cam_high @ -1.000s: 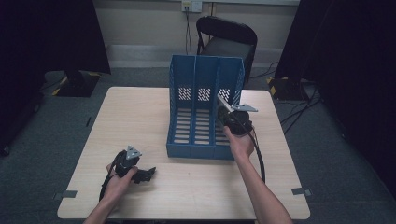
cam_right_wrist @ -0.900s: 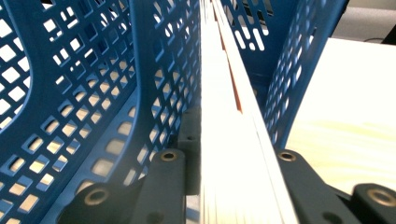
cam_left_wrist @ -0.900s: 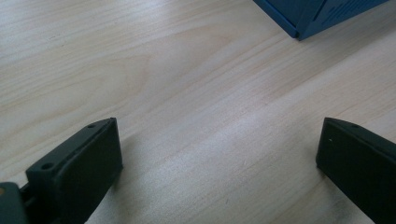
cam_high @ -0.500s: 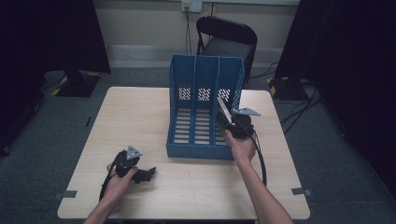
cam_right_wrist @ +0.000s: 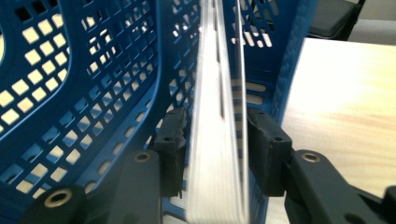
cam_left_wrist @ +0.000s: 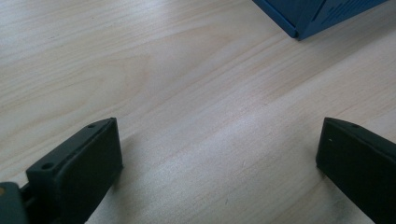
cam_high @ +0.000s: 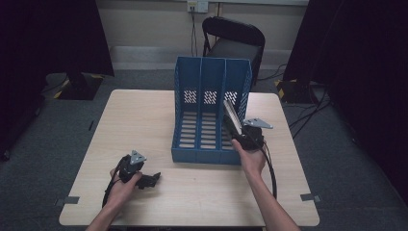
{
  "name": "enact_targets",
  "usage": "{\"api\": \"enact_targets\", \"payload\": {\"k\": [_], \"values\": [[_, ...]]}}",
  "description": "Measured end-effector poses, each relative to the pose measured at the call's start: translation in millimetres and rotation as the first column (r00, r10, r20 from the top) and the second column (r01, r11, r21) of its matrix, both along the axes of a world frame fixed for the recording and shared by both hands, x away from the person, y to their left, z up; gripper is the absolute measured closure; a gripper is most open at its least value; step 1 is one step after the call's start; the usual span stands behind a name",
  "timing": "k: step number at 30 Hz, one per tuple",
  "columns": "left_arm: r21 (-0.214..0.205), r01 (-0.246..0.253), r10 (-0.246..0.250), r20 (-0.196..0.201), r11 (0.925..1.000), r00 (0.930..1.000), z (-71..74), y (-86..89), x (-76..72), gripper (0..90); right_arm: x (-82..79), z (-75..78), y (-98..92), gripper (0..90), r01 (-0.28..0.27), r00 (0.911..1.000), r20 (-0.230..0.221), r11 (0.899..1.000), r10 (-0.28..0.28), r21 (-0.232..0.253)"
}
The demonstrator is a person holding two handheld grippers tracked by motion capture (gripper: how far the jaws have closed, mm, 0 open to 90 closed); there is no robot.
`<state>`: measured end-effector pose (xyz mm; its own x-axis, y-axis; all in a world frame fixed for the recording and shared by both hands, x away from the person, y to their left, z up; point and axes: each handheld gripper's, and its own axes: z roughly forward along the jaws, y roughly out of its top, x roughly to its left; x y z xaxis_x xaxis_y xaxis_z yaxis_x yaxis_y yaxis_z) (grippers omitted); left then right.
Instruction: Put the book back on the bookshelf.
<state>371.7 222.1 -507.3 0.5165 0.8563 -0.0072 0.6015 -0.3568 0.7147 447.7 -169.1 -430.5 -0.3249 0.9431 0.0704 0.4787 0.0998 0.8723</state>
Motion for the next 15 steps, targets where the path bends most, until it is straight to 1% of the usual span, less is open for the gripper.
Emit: {"api": "enact_targets", "payload": {"k": [1,2,4,5,7,9,10,11,15], "values": [[0.001,0.0,0.0,0.0,1.0,1.0,0.0,-0.1,-0.1,0.0,-2.1,-1.8,-1.2,59.0,0.004,0.9999,0.011,1.0,-0.004,0.024],[0.002,-0.001,0.001,0.001,1.0,1.0,0.1,-0.1,-0.2,0.0,-3.7,-2.9,-1.7,59.0,0.001,0.9997,0.024,0.999,-0.001,0.032],[0.003,0.0,0.0,0.001,1.0,1.0,0.1,-0.2,-0.3,0.0,-7.7,-4.8,-1.4,58.9,0.001,0.9987,0.05,1.0,-0.002,0.029],[0.002,0.001,-0.001,-0.001,1.0,1.0,0.1,-0.2,-0.2,0.0,-10.7,-6.9,-1.5,58.4,-0.001,0.9975,0.07,0.999,-0.001,0.038],[0.001,0.002,-0.002,-0.002,1.0,1.0,0.1,-0.3,0.0,0.0,-11.9,-8.0,-1.7,58.3,-0.001,0.9973,0.073,0.999,-0.003,0.046],[0.002,0.003,-0.003,-0.002,1.0,1.0,0.1,-0.5,-0.1,0.0,-12.0,-8.1,-1.2,58.8,-0.005,0.997,0.077,0.999,0.002,0.047],[0.002,0.004,-0.004,-0.002,1.0,1.0,0.1,-0.6,0.0,0.0,-13.4,-7.1,1.6,60.0,-0.012,0.9951,0.098,1.0,0.009,0.024],[0.0,0.007,-0.007,-0.003,1.0,1.0,0.1,-0.8,0.1,0.0,-14.2,-6.7,3.1,60.7,-0.016,0.9942,0.107,1.0,0.015,0.01],[0.0,0.007,-0.007,-0.003,1.0,1.0,0.1,-0.9,0.1,0.0,-14.4,-7.8,4.5,61.5,-0.031,0.9922,0.121,0.999,0.029,0.016]]}}
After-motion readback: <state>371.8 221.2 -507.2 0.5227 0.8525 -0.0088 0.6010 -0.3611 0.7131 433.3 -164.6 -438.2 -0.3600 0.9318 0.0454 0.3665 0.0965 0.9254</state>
